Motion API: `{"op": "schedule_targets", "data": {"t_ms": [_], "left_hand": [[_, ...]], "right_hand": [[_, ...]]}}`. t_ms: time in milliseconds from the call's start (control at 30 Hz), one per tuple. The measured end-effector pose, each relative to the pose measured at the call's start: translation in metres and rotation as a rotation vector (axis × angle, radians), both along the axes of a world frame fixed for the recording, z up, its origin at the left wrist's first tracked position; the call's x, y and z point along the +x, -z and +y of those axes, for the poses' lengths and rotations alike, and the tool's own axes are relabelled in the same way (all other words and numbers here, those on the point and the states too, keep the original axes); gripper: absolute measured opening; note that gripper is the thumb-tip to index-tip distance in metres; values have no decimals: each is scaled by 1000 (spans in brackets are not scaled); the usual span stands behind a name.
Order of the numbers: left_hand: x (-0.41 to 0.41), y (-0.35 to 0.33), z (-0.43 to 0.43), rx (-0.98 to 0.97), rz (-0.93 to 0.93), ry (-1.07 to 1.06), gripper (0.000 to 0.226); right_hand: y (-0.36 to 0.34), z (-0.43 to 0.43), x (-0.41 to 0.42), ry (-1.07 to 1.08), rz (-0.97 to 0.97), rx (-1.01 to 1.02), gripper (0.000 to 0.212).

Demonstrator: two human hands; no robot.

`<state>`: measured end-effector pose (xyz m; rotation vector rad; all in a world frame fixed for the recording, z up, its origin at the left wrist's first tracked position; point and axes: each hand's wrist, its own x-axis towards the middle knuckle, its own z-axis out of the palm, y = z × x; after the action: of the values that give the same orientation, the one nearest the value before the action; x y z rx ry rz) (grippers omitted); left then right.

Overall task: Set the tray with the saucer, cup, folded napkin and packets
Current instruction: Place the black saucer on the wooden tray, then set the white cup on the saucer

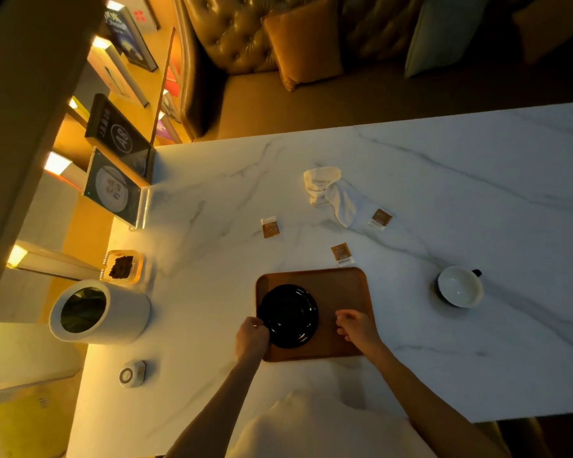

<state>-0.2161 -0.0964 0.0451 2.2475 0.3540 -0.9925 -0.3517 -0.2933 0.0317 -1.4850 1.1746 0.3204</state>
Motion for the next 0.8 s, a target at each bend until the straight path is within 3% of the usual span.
{"op": "schedule_targets", "data": {"t_ms": [133,267,533,800], "left_hand": [[-16,-13,-19,38,-140,257,28],[-38,-23,-52,37,-139,468,20],[-88,-37,-128,-17,-127,688,25],[-126,-38,-207,-32,-98,724,21]], "right_hand": [[-19,-14,-53,-138,7,-288,29],[-35,-34,-108,-109,64,-385,27],[-41,-97,-183,-44,88,-378,26],[-39,-178,-186,19,69,-324,35]]}}
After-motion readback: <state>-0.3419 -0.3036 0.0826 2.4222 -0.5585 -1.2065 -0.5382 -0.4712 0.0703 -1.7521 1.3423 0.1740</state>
